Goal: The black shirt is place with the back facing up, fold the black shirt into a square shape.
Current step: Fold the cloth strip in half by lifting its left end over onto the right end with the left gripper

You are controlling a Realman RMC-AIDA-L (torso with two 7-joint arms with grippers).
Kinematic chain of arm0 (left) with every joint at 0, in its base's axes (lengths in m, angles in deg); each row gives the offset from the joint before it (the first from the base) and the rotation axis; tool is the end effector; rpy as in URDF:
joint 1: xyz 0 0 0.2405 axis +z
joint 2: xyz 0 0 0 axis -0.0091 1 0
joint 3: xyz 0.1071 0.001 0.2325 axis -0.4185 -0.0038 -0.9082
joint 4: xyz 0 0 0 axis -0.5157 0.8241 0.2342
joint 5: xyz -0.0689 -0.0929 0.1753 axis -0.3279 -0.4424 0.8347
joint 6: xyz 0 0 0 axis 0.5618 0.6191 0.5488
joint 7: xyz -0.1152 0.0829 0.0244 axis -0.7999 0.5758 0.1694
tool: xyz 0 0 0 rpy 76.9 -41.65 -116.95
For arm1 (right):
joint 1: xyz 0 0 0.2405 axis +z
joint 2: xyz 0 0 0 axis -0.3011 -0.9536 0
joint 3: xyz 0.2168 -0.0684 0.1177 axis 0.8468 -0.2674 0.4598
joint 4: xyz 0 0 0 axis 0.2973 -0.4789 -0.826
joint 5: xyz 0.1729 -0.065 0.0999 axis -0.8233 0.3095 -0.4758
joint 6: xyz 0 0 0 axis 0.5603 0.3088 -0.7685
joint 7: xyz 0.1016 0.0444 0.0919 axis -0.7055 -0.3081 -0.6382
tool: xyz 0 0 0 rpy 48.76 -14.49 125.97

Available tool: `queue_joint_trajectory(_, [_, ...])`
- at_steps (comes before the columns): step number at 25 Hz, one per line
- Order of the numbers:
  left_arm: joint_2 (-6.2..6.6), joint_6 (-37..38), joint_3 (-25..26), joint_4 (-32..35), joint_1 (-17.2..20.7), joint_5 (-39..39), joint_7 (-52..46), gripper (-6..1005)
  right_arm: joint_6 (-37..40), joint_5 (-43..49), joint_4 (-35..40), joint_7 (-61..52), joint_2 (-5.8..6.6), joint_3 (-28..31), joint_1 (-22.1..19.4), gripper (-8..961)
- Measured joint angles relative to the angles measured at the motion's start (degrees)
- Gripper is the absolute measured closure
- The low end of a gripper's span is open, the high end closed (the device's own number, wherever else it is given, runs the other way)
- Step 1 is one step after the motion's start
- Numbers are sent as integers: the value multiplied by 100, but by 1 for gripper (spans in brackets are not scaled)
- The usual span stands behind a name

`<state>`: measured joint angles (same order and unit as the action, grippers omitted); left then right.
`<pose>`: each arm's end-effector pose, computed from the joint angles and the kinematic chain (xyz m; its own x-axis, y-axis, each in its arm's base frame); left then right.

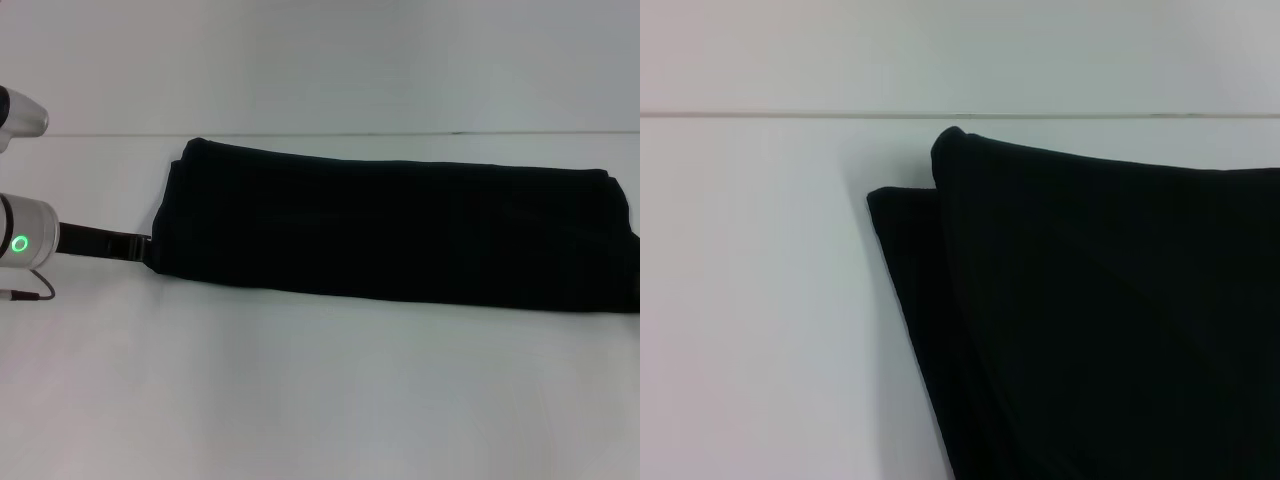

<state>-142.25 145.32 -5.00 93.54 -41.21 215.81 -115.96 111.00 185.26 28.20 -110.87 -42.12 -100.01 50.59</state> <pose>-0.2910 0.4086 0.0252 0.4811 0.8083 0.3394 0.8462 -0.3270 -0.4207 0.3640 0.3624 0.0963 0.2468 -0.8546 -0.4569 -0.9569 -0.1405 -0.2542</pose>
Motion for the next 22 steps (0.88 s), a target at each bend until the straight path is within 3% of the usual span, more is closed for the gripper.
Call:
queue_joint_trajectory(8, [0,-9,0,3,0,2,0,998,-5,-4,13,-8,-94,10,33,384])
queue_joint_trajectory(16, [0,-18,0,4,1,2,0,997,-27,-17,57,8,-94,25,1,607])
queue_joint_trajectory(22, [0,-18,38,13,5,2,0,997,-37,-17,60,68,-102,29,24,827])
